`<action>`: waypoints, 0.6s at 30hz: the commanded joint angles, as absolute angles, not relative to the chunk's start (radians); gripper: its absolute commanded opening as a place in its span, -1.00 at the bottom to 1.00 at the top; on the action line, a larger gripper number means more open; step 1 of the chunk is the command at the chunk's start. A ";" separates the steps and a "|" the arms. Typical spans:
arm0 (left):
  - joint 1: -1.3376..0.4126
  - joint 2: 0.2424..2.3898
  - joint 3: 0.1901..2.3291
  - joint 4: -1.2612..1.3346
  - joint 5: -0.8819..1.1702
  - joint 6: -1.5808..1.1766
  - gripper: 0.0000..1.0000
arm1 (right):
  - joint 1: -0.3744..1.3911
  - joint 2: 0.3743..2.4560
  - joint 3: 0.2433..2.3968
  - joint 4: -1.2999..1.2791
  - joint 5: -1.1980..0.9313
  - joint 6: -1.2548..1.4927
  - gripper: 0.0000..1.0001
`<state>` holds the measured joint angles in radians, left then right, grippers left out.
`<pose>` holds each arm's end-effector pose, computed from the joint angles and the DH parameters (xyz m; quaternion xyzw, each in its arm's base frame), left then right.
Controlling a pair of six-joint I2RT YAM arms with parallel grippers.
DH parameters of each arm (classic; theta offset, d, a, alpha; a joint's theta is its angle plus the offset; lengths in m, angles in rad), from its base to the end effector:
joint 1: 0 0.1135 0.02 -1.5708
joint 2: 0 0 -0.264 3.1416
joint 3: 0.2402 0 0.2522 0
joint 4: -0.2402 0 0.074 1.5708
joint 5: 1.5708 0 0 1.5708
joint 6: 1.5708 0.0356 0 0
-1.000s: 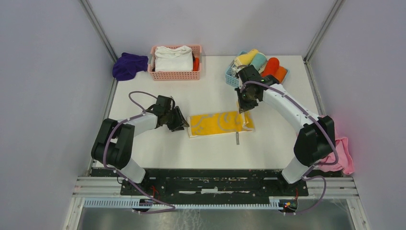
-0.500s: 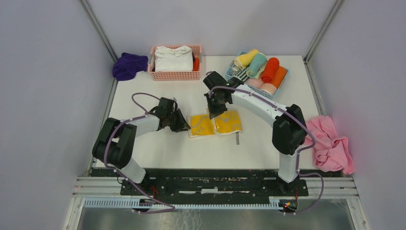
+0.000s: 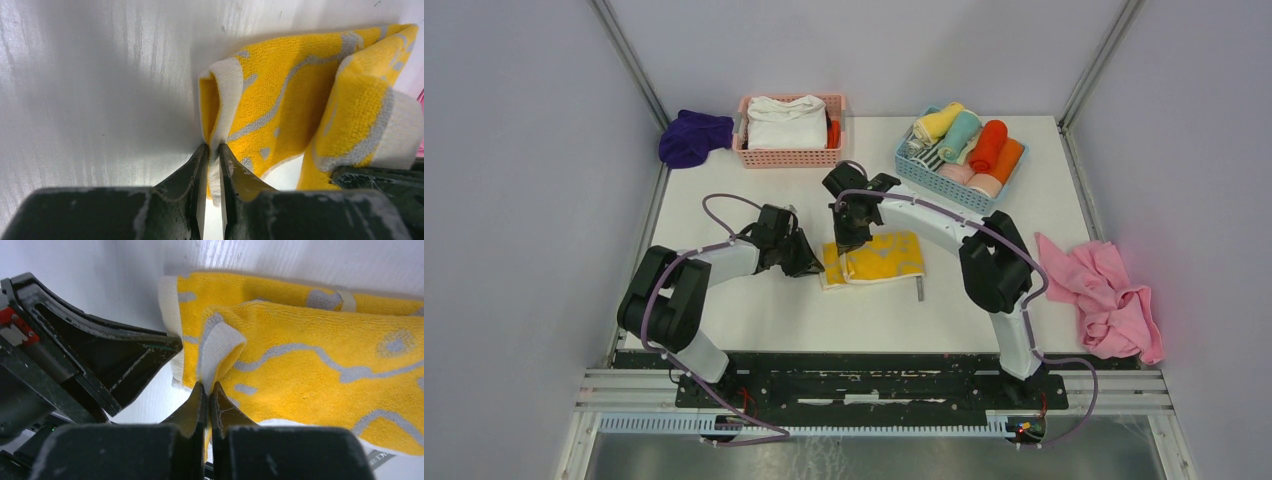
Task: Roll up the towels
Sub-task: Fold the towel at the center of the board.
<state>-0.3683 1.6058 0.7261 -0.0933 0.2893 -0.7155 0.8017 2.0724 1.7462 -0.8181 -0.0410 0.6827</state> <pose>0.2692 -0.1148 0.1375 -0.1215 0.9388 -0.2683 0.1786 0.3074 0.3197 0.2236 -0.0624 0.9752 0.1578 0.1424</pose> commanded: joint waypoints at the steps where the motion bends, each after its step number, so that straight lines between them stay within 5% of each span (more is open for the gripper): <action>1: -0.381 1.619 0.703 -0.117 0.250 -0.733 -0.57 | 0.811 2.103 1.807 -0.747 -0.030 0.729 -0.91; 11: -0.383 1.604 0.707 -0.140 0.218 -0.721 -0.57 | 0.813 2.158 1.829 -0.724 -0.051 0.717 -0.84; 18: -0.383 1.594 0.708 -0.148 0.207 -0.729 -0.46 | 0.819 2.159 1.796 -0.674 -0.148 0.697 -0.61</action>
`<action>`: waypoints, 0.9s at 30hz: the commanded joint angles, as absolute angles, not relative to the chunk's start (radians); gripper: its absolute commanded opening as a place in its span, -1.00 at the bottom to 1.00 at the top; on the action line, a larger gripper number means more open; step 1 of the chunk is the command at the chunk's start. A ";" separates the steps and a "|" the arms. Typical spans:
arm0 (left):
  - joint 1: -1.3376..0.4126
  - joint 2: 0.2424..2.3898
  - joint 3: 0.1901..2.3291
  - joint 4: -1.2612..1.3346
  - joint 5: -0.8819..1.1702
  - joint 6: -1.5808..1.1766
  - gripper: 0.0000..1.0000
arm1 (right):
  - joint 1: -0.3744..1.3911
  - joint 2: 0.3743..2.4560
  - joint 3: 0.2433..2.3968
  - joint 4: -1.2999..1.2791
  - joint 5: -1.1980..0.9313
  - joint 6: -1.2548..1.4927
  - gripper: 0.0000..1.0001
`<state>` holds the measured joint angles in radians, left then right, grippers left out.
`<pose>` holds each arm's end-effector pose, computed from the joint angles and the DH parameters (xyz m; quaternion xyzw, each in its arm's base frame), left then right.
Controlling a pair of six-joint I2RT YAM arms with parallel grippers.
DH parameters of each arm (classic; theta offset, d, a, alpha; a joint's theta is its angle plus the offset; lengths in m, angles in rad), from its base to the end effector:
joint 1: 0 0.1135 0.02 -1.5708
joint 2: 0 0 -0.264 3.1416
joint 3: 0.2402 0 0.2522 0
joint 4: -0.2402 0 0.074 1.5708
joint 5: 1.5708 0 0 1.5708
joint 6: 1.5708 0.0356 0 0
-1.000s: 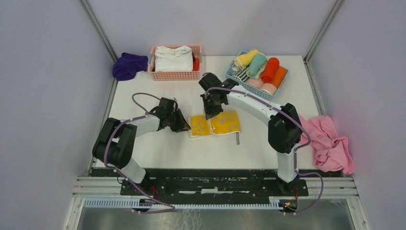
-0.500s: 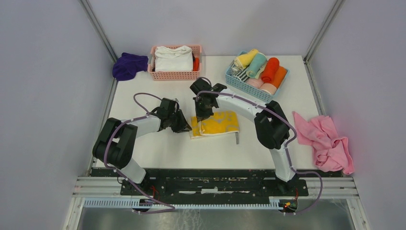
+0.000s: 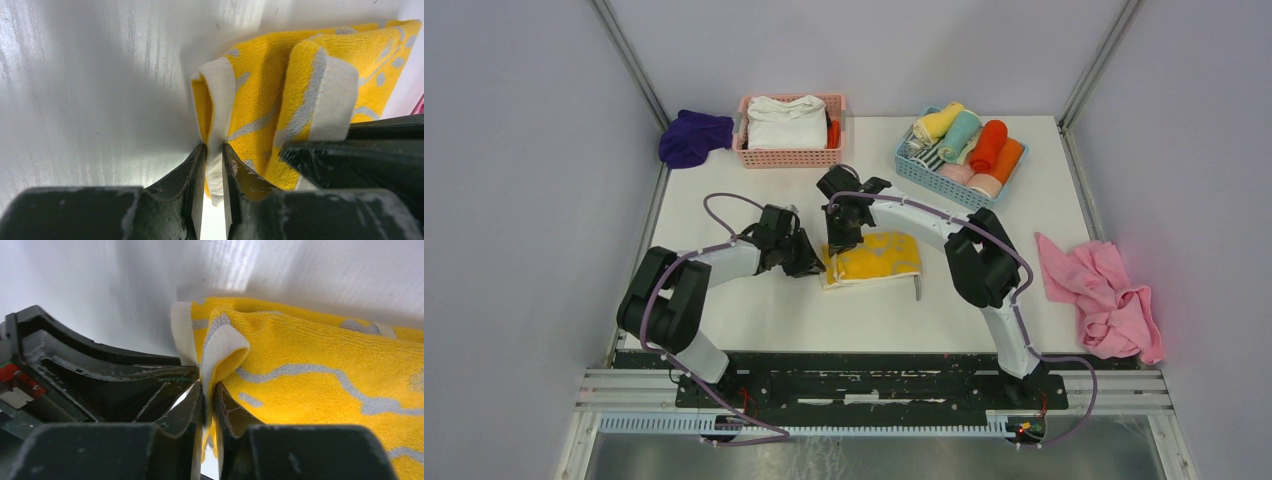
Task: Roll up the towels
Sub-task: Fold the towel at the center of the board.
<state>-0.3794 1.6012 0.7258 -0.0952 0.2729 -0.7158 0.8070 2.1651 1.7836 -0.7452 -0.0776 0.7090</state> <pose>0.2679 -0.1171 0.1384 -0.1188 0.9398 -0.2634 0.1824 0.3193 0.3374 0.1978 -0.0563 0.9731 0.1788 0.1338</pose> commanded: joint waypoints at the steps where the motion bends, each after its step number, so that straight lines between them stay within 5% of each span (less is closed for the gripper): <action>1: -0.382 1.589 0.706 -0.150 0.205 -0.731 -0.44 | 0.820 2.153 1.795 -0.670 -0.160 0.691 -0.52; 10: -0.383 1.502 0.655 -0.161 0.132 -0.772 -0.30 | 0.809 1.974 1.682 -0.633 -0.179 0.627 -0.11; 18: -0.392 1.318 0.642 -0.267 0.004 -0.779 -0.04 | 0.669 1.688 1.296 -0.434 -0.218 0.587 0.00; 27: -0.582 1.350 0.841 -0.243 -0.001 -0.803 -0.11 | 0.454 1.577 0.995 -0.188 -0.401 0.614 -0.01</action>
<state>-0.5060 1.3125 0.7353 -0.3054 0.0017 -0.7567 0.4988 1.6184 1.0752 -0.3462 -0.3012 0.6052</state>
